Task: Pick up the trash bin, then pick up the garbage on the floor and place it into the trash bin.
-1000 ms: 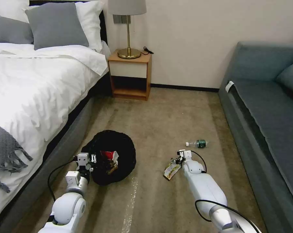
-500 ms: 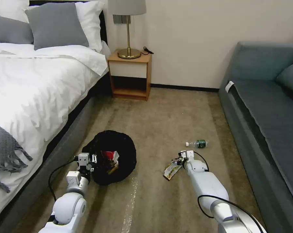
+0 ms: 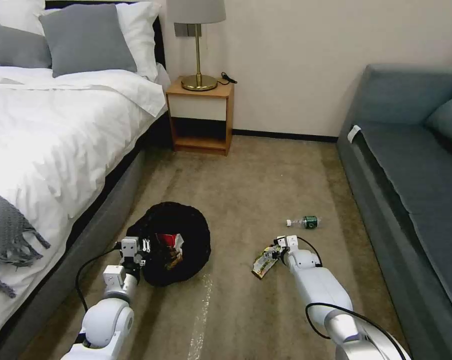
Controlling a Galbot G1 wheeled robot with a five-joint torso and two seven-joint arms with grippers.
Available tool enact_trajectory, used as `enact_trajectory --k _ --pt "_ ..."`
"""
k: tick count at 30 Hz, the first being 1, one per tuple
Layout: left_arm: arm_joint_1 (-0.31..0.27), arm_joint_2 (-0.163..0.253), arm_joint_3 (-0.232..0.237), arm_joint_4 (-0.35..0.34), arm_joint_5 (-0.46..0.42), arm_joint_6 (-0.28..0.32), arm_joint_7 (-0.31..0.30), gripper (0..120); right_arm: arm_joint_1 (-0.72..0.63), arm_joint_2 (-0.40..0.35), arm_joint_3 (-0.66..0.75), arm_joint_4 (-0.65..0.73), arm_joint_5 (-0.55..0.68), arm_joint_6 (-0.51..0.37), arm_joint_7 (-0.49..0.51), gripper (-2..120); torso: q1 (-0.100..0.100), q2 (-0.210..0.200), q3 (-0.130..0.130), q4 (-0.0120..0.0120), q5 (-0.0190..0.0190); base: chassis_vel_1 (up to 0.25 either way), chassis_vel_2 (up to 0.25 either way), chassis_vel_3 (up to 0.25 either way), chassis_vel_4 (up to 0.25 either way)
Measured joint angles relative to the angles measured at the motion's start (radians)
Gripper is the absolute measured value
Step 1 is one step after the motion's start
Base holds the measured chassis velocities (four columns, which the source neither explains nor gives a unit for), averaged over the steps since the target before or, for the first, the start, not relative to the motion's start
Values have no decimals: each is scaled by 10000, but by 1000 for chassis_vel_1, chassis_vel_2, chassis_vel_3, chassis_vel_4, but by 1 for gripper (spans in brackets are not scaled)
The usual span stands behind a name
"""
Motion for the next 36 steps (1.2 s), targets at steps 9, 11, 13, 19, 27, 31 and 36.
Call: enact_trajectory --k 9,11,13,19,27,31,36 --pt "-9 -30 14 3 2 -43 4 4 -64 56 70 -38 -270 121 -50 100 0 0 0 0 -1 0 0 0 0" --pt "-14 -44 23 8 3 -51 6 4 -81 41 71 -42 -339 148 -74 100 -1 0 0 0 -1 0 0 0 0" --pt "-15 -51 29 15 4 -58 7 4 -100 35 78 -46 -380 169 -88 100 0 0 0 0 -2 0 0 0 0" --pt "-14 -76 58 31 11 -97 15 4 -181 43 130 -47 -619 250 -171 99 0 0 0 0 -1 0 0 0 0" --pt "-45 -109 94 74 29 -135 40 4 -250 76 202 -53 -1008 409 -291 89 -1 1 -1 0 -3 0 0 0 0" --pt "-55 -109 95 87 32 -162 47 4 -250 86 232 -48 -1112 448 -332 77 -1 1 -2 2 -1 0 0 0 0" --pt "-60 -134 98 96 36 -207 53 4 -255 88 262 -43 -1191 469 -375 57 -1 2 -2 4 0 0 0 0 0"
